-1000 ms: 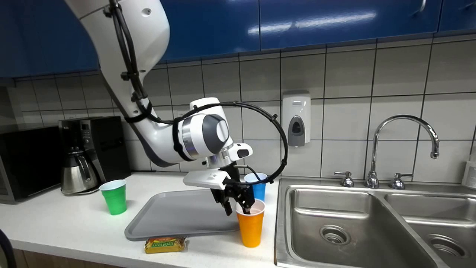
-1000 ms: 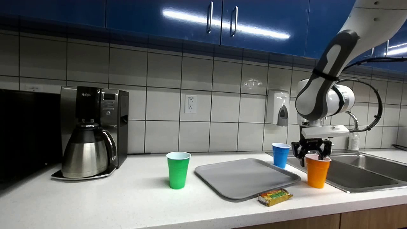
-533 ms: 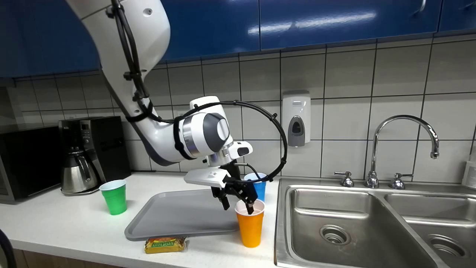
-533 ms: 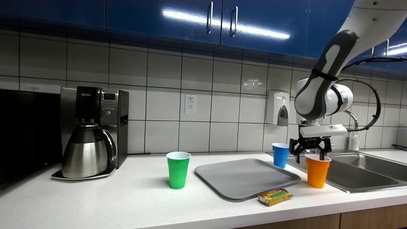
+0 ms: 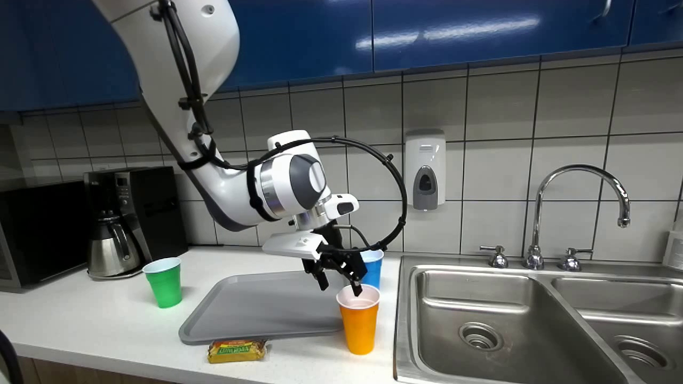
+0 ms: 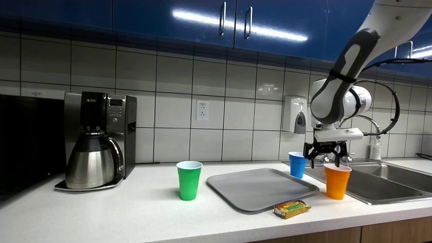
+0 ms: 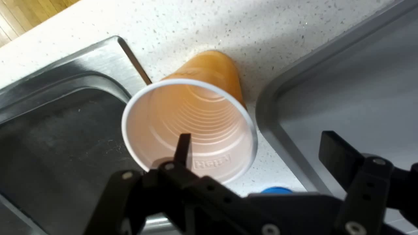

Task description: Remove the cups from the tray

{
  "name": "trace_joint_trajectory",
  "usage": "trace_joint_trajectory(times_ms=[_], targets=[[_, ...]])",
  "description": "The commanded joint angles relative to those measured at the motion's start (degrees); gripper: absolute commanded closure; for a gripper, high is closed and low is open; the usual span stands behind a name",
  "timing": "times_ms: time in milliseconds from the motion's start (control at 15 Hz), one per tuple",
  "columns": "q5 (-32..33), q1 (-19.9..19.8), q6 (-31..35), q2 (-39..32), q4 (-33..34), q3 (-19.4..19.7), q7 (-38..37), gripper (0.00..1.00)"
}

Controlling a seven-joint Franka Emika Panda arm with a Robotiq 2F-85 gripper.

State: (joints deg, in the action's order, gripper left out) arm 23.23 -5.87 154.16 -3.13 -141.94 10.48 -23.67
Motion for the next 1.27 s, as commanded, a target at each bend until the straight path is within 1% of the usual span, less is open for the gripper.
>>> trace_joint_trajectory(times_ms=[0,333,667,1000,1067,1200], targets=[[3.2,0.6,-0.7,2.5,-0.3,-0.5,-3.7,0.00],[6.5,1.1,-0.6,4.8,-0.9,-1.7,-6.8,0.00],[8.2,0.9,-0.3,7.8,-2.1,-3.9,-8.5,0.00],[7.8,0.8,0.1,11.0,-4.1,-6.9,-8.1,0.00],[5.8,0.2,-0.1,7.9,-1.8,-6.5,-5.9,0.00],[5.7,0.1,-0.1,8.8,-2.4,-7.4,-5.9,0.00]])
